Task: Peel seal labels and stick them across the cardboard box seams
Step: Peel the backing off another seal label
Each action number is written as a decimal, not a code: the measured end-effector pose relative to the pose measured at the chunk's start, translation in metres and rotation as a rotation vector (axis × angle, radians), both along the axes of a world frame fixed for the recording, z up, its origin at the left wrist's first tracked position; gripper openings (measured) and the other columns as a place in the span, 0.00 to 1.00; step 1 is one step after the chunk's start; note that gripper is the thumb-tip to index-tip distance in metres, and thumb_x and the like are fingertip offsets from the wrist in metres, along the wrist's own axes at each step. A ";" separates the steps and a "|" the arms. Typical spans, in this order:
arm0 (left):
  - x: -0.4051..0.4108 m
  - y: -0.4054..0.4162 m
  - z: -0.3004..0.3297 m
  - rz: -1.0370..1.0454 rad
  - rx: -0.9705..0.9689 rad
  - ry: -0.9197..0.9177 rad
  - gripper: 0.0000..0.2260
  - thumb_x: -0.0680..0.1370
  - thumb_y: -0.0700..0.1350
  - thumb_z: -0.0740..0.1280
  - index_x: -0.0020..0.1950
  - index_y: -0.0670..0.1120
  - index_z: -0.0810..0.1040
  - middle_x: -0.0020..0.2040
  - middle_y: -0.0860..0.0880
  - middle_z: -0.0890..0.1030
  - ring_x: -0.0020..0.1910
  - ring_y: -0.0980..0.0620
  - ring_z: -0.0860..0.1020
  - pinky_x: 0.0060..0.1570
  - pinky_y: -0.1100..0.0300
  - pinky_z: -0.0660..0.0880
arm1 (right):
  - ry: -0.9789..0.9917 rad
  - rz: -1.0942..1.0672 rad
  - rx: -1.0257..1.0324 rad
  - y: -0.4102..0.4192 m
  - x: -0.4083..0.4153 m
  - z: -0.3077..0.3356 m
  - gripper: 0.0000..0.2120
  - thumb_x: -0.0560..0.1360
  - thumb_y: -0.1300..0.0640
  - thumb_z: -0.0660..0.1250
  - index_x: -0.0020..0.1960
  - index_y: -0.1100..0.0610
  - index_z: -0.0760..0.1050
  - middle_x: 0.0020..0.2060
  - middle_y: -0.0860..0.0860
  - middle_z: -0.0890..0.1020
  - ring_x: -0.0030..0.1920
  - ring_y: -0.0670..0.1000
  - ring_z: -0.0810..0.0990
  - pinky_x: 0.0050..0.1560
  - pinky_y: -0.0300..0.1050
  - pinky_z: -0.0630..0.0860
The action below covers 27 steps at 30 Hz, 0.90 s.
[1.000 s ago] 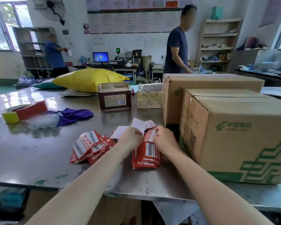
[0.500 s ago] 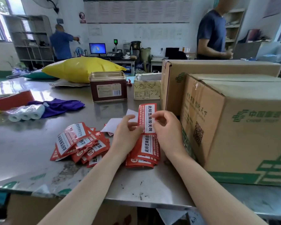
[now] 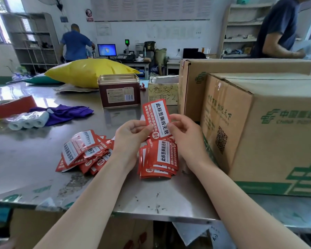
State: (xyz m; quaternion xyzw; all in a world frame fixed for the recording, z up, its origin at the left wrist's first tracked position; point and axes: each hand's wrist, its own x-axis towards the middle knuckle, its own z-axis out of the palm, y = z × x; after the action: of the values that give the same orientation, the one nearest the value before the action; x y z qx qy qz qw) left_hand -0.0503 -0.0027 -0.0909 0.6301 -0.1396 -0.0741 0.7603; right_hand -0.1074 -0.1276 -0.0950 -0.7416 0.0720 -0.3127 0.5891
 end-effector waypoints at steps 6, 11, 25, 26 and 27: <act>-0.001 -0.002 0.000 -0.037 0.101 -0.063 0.11 0.74 0.51 0.69 0.52 0.46 0.78 0.44 0.49 0.85 0.40 0.54 0.84 0.39 0.63 0.79 | -0.028 -0.156 -0.041 -0.006 0.005 -0.003 0.10 0.79 0.58 0.58 0.55 0.53 0.77 0.51 0.52 0.80 0.44 0.44 0.81 0.39 0.37 0.79; 0.002 -0.002 -0.004 0.019 0.165 -0.054 0.10 0.76 0.49 0.67 0.49 0.42 0.79 0.42 0.48 0.84 0.35 0.56 0.83 0.40 0.62 0.79 | -0.004 -0.242 -0.396 -0.005 0.003 -0.006 0.12 0.79 0.57 0.59 0.61 0.54 0.74 0.54 0.50 0.75 0.51 0.44 0.76 0.49 0.35 0.74; 0.008 0.000 -0.003 -0.009 -0.039 0.083 0.12 0.78 0.47 0.65 0.52 0.38 0.78 0.46 0.42 0.83 0.45 0.50 0.81 0.46 0.59 0.78 | 0.134 0.109 -0.301 0.002 -0.004 0.000 0.13 0.73 0.46 0.67 0.52 0.49 0.69 0.51 0.45 0.78 0.41 0.43 0.81 0.36 0.32 0.78; 0.008 0.000 -0.003 -0.029 -0.048 0.070 0.13 0.78 0.48 0.65 0.53 0.38 0.78 0.47 0.41 0.83 0.47 0.49 0.81 0.48 0.57 0.78 | 0.125 0.102 -0.287 0.001 -0.005 0.000 0.12 0.73 0.46 0.67 0.52 0.49 0.69 0.50 0.45 0.78 0.40 0.43 0.81 0.34 0.31 0.78; 0.008 0.001 -0.003 -0.054 -0.058 0.054 0.15 0.77 0.49 0.66 0.55 0.38 0.78 0.49 0.41 0.83 0.48 0.48 0.82 0.51 0.56 0.78 | 0.118 0.093 -0.283 0.001 -0.004 0.000 0.12 0.73 0.46 0.66 0.52 0.50 0.69 0.50 0.45 0.79 0.40 0.42 0.81 0.33 0.31 0.77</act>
State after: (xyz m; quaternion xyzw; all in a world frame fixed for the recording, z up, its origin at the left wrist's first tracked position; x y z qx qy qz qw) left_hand -0.0427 -0.0020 -0.0934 0.6017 -0.1379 -0.1074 0.7794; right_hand -0.1118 -0.1262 -0.0945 -0.8367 0.0273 -0.2482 0.4875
